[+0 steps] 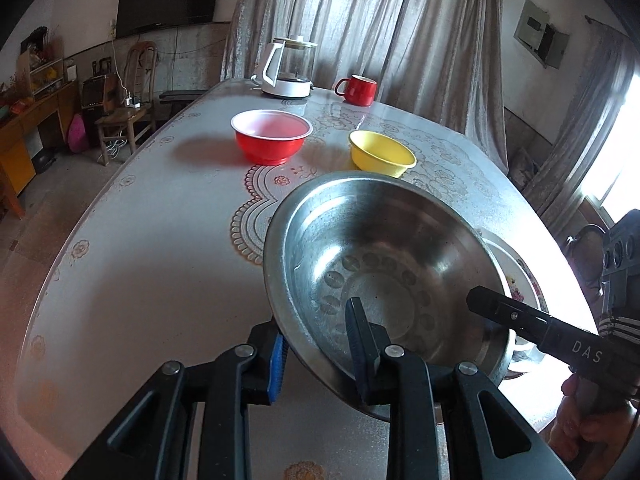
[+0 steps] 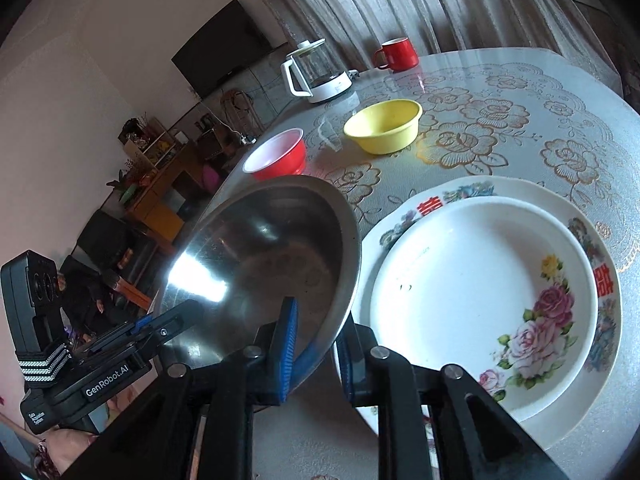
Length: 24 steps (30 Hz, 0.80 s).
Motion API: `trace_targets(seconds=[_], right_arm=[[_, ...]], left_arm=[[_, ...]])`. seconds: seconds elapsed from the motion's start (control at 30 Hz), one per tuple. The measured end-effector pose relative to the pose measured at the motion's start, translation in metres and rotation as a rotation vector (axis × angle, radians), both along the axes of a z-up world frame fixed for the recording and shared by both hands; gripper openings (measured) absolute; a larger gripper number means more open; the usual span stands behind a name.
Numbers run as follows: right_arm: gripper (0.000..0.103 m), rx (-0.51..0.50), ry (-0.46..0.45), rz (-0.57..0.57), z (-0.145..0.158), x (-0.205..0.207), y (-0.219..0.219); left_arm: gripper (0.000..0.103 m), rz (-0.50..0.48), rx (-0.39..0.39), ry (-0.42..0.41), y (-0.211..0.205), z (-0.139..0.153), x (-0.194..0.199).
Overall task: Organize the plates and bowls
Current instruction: 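Carry the steel bowl beside the plate stack and open the right gripper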
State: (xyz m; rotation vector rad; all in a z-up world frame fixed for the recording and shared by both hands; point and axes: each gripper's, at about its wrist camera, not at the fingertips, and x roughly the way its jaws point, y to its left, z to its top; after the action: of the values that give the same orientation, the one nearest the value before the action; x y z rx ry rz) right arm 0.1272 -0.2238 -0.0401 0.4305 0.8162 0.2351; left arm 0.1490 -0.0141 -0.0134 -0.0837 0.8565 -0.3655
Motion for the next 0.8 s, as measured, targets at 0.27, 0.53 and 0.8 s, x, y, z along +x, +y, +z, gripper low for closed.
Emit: trace_targets(seconds=[0.27, 0.53, 0.8], right_arm=[[0.019, -0.050, 0.016, 0.038, -0.011, 0.005, 0.028], [0.022, -0.056, 0.041, 0.064, -0.022, 0.009, 0.044], [0.025, -0.069, 0.043, 0.056, -0.027, 0.007, 0.052]], left_arm=[[0.027, 0.044, -0.005, 0.034, 0.022, -0.021, -0.002], [0.027, 0.076, 0.012, 0.055, 0.031, -0.033, 0.006], [0.028, 0.067, -0.004, 0.074, 0.031, -0.043, 0.010]])
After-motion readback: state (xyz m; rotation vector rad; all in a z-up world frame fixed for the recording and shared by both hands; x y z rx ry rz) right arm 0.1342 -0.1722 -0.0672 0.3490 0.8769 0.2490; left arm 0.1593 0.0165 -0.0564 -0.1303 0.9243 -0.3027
